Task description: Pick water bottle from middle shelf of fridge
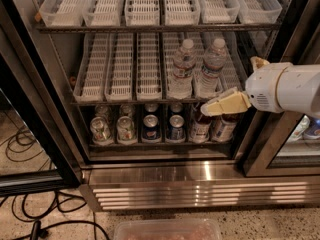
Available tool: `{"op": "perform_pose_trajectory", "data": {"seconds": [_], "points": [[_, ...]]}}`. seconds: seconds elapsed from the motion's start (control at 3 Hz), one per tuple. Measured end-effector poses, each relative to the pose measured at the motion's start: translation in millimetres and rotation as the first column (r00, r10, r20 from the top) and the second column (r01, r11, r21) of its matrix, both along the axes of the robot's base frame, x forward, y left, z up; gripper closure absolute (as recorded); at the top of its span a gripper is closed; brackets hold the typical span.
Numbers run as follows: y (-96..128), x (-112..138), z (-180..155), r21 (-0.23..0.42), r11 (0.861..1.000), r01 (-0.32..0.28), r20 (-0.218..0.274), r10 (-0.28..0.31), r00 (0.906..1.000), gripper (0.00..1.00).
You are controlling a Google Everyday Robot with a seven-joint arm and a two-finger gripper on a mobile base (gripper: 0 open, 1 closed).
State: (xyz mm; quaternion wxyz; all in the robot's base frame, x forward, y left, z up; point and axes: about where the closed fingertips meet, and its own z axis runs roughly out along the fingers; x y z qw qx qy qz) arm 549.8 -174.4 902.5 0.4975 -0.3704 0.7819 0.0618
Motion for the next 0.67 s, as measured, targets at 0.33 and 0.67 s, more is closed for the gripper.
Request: {"op": "perform_pose_trajectory", "data": {"seconds": [0.33,0.67], "points": [[0,21,-3,0.053,0.998,0.041,0.069,-0.045,0.9966,0.05],[2,35,-5,0.091,0.994,0.062,0.112,-0.072,0.9911,0.18]]}}
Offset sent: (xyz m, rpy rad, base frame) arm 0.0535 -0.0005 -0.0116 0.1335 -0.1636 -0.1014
